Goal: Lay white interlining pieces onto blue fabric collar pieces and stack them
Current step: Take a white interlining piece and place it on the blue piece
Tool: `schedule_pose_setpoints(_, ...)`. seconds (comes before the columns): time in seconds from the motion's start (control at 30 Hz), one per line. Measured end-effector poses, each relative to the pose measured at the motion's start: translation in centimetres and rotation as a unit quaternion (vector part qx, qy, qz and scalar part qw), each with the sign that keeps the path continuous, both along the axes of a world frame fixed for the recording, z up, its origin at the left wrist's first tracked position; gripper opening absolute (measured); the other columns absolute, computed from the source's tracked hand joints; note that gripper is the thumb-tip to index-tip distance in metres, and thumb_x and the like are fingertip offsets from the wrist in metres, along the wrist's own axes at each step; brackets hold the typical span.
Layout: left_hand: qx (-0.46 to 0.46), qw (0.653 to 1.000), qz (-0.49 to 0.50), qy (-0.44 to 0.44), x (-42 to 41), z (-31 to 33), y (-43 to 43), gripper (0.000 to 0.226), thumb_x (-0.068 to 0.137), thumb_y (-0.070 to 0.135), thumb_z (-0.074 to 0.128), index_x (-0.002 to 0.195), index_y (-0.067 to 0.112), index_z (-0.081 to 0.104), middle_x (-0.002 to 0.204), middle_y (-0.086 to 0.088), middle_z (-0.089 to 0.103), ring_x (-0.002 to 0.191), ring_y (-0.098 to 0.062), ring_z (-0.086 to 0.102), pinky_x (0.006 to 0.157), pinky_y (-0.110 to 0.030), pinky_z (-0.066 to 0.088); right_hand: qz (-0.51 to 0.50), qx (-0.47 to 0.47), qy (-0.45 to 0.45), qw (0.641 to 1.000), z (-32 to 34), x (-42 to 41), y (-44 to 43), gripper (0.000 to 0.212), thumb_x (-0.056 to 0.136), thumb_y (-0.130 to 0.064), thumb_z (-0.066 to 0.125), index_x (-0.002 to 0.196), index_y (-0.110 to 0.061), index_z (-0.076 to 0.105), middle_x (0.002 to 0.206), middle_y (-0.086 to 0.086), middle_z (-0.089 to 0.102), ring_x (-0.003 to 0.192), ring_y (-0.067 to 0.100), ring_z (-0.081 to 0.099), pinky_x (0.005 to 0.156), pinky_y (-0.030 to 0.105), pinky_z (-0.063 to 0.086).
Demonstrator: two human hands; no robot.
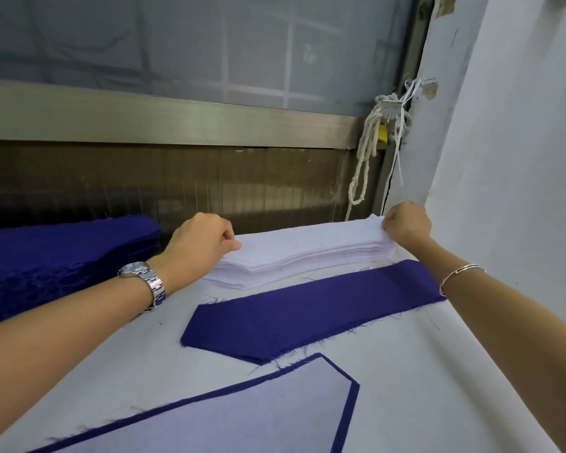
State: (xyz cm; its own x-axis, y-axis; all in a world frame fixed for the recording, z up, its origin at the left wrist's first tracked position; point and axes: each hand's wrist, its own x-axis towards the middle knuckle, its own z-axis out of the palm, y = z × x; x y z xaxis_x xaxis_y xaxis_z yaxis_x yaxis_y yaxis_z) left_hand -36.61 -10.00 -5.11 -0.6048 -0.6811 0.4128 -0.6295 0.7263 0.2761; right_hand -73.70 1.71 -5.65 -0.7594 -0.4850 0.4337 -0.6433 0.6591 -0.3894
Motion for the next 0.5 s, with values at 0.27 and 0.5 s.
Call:
schedule_pose_setpoints(0.27,-0.065,0.997,0.009,-0.029,-0.2,-0.8,-0.4,0.037,0.093,0.04,0.064,0.117,0.013,0.068,0.112,-0.005,0.063,0.102,-0.019,0.058,0.087,-0.034,0.053,0.105,-0.068,-0.095,0.988,0.1,-1.2,0.6,0.027,0.088,0.004,0.057,0.114,-0.004,0.055,0.107,0.013,0.057,0.097,0.029,0.053,0.078,0.035,0.043)
schedule_pose_setpoints(0.5,-0.064,0.994,0.01,-0.089,-0.3,-0.6,-1.2,0.051,0.096,0.044,0.059,0.139,0.018,0.054,0.131,-0.004,0.057,0.123,-0.023,0.046,0.097,-0.036,0.045,0.149,-0.119,-0.143,0.971,-0.2,-1.9,2.0,0.025,0.089,0.007,0.06,0.113,0.001,0.067,0.092,0.01,0.057,0.087,0.026,0.051,0.064,0.028,0.04)
